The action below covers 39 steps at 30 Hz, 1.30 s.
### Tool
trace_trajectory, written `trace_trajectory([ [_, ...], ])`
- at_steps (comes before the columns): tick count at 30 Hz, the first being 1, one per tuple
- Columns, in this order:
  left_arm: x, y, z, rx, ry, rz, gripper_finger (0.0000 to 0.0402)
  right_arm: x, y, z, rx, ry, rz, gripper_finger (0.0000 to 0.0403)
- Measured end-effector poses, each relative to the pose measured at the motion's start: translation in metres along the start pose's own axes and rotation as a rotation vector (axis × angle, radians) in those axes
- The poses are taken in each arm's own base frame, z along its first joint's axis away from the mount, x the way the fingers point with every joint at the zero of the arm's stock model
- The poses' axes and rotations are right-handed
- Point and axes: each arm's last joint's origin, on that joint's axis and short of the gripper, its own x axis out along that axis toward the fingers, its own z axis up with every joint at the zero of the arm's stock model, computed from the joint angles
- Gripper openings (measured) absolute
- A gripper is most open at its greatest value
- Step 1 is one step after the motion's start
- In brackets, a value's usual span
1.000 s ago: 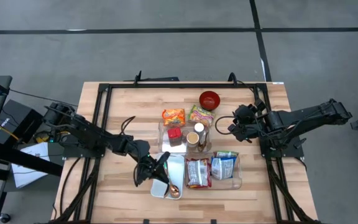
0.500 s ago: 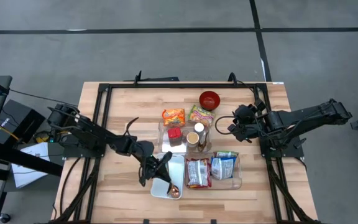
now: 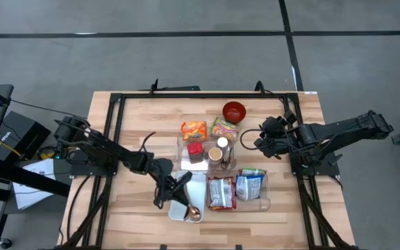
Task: Pick & Place Food Item
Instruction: Put the gold spoon into the white bin
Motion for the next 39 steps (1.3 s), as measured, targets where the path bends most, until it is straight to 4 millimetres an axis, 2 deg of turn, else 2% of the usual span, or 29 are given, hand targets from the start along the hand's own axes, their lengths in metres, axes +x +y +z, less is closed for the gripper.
trace_trajectory([
  [6,0.005,-0.003,-0.011,-0.050,0.026,-0.022,0.0006,0.000,0.000,0.000,0.000,0.000,0.000,0.0176],
  [18,0.001,0.002,-0.026,-0.147,0.087,-0.024,0.0006,0.000,0.000,0.000,-0.001,0.001,0.000,0.0175],
  [30,0.001,0.000,-0.027,-0.159,0.100,-0.035,0.0012,0.000,0.000,0.000,-0.001,0.001,0.000,0.0175],
  [39,0.001,0.000,-0.027,-0.232,0.101,-0.030,0.0021,0.003,0.005,-0.001,-0.022,0.011,-0.009,0.0175],
])
